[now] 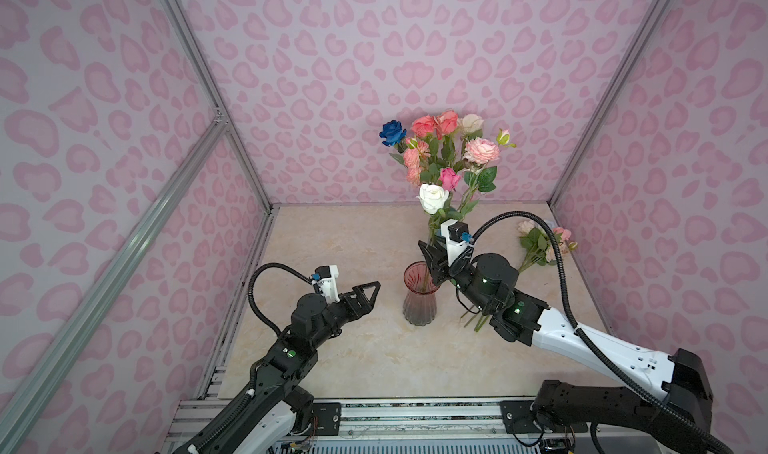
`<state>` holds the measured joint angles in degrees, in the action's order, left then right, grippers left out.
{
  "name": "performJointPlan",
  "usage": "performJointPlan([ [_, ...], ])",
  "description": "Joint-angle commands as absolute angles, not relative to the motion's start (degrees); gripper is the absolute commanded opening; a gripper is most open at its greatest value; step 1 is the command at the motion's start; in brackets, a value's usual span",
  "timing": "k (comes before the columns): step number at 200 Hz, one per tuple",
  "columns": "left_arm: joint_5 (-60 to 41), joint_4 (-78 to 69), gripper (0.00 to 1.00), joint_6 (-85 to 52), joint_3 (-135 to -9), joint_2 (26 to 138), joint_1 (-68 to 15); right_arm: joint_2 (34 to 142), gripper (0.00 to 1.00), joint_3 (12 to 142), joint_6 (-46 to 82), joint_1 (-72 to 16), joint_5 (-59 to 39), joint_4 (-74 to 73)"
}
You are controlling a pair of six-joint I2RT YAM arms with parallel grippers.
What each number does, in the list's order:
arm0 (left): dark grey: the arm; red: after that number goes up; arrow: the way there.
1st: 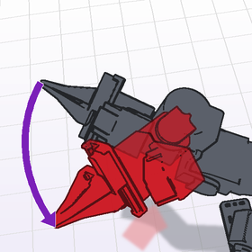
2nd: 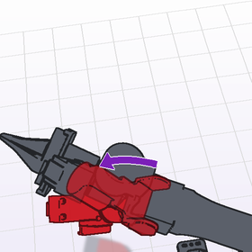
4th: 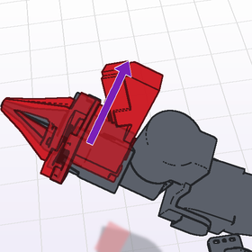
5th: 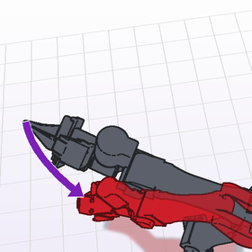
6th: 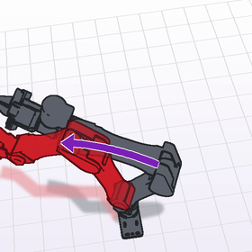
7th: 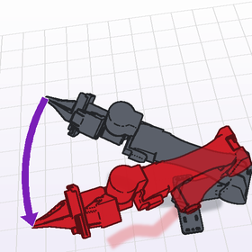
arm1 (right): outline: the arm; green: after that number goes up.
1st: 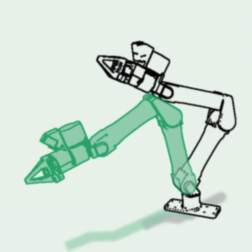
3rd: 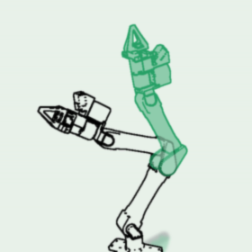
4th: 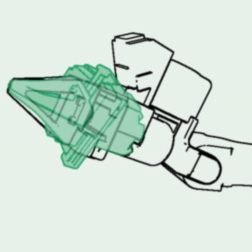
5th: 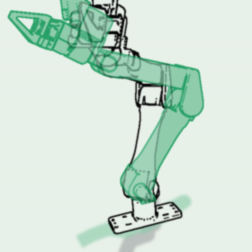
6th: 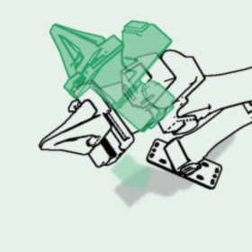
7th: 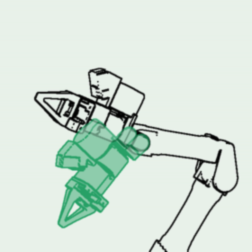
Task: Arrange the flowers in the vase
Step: 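Carry the white rose over the pink glass vase and lower its stem in, then release the white rose and return the right gripper to the bunch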
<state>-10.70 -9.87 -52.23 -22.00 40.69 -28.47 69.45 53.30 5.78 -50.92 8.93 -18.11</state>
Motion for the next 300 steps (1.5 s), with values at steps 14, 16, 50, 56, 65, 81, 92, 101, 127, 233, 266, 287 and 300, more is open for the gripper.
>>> performJointPlan([
  [14,-11.0,-11.7,0.96,-51.6,-22.7,40.1,-28.4,70.8,0.4,54.4,4.0,-52.0,8.7,-16.6],
  [16,-11.0,-11.7,0.96,-51.5,-22.6,40.0,-28.4,70.7,0.4,54.3,3.7,-52.1,8.7,-16.8],
  [50,-10.2,-11.3,0.96,-51.3,-21.6,38.2,-28.4,67.6,0.43,53.4,2.6,-52.1,10.7,-16.0],
  [56,-10.0,-11.3,0.96,-51.2,-21.6,38.1,-28.4,66.9,0.43,53.3,2.6,-52.1,10.7,-15.6],
  [65,-10.2,-11.3,0.96,-51.0,-21.5,38.3,-28.4,65.9,0.43,53.1,2.7,-52.1,10.7,-15.2],
  [81,-11.3,-11.6,0.96,-50.5,-22.2,39.2,-28.5,64.2,0.43,52.9,3.1,-52.5,11.1,-14.6],
  [92,-12.1,-11.5,0.96,-49.7,-23.2,40.1,-28.8,63.1,0.43,53.0,3.0,-53.0,11.4,-13.9],
  [101,-12.1,-11.4,0.96,-48.9,-23.9,40.7,-29.2,62.3,0.43,53.2,2.5,-53.6,12.0,-13.4],
  [127,-10.4,-11.2,0.96,-47.7,-24.4,41.2,-30.0,59.2,0.42,53.1,2.5,-54.2,15.1,-12.1],
  [233,-9.4,-11.3,0.96,-45.9,-23.9,42.7,-30.7,49.1,0.39,43.0,34.6,-13.9,18.2,7.2],
  [266,-9.4,-9.4,0.96,-45.6,-23.9,43.2,-30.8,65.0,0.36,50.1,37.3,-4.0,11.3,14.6],
  [287,-9.8,-9.2,0.96,-45.6,-23.8,43.7,-30.9,75.3,0.29,54.4,37.3,-1.8,9.0,15.4],
  [300,-10.1,-9.1,0.96,-45.8,-23.5,43.9,-31.0,81.4,0.25,57.3,37.0,0.1,3.9,17.1],
])
